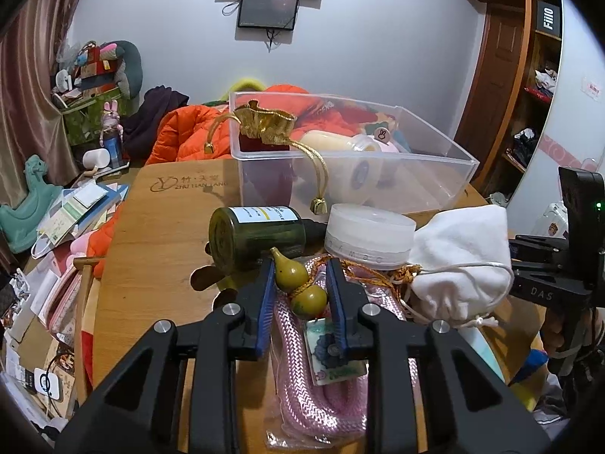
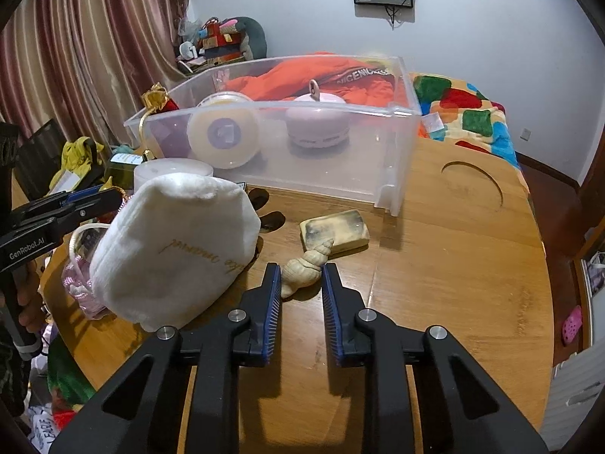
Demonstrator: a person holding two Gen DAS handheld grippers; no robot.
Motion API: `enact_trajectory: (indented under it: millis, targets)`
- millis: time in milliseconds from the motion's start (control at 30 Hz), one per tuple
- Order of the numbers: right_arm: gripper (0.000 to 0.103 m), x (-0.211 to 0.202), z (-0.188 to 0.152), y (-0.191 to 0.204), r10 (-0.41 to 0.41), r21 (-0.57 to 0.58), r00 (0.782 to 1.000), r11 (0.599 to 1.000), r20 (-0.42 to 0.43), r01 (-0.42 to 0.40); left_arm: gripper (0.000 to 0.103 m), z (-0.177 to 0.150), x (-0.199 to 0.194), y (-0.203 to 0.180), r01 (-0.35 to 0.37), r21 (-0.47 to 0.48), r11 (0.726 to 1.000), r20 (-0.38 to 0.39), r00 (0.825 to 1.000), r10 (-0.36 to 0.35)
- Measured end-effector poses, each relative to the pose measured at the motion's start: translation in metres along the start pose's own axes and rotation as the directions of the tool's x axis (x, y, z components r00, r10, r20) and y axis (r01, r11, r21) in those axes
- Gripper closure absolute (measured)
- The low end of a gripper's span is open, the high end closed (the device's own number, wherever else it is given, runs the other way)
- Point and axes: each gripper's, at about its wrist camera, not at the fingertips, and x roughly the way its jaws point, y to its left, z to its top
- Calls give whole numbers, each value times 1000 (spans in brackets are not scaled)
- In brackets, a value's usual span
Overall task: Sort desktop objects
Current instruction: 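Lift the pink rope bundle with the left tool while the right tool lifts the seashell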
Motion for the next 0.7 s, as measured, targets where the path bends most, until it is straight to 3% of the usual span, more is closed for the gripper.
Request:
enact_trajectory:
  millis: [533,600,700]
  targets:
    - [83,-51,23,-7,-29,12,989,1000,147,28,77,26,-38,-7,14,9,1000,115,993,-15]
    - [83,-57,28,-7,-30,7,986,1000,166,29,88,33,-42,-10,27,18,999,129,991,-29]
    - [83,-62,33,-8,-24,6,983,1000,184,23,88,38,-44,-15,40,25,999,143,989,-44]
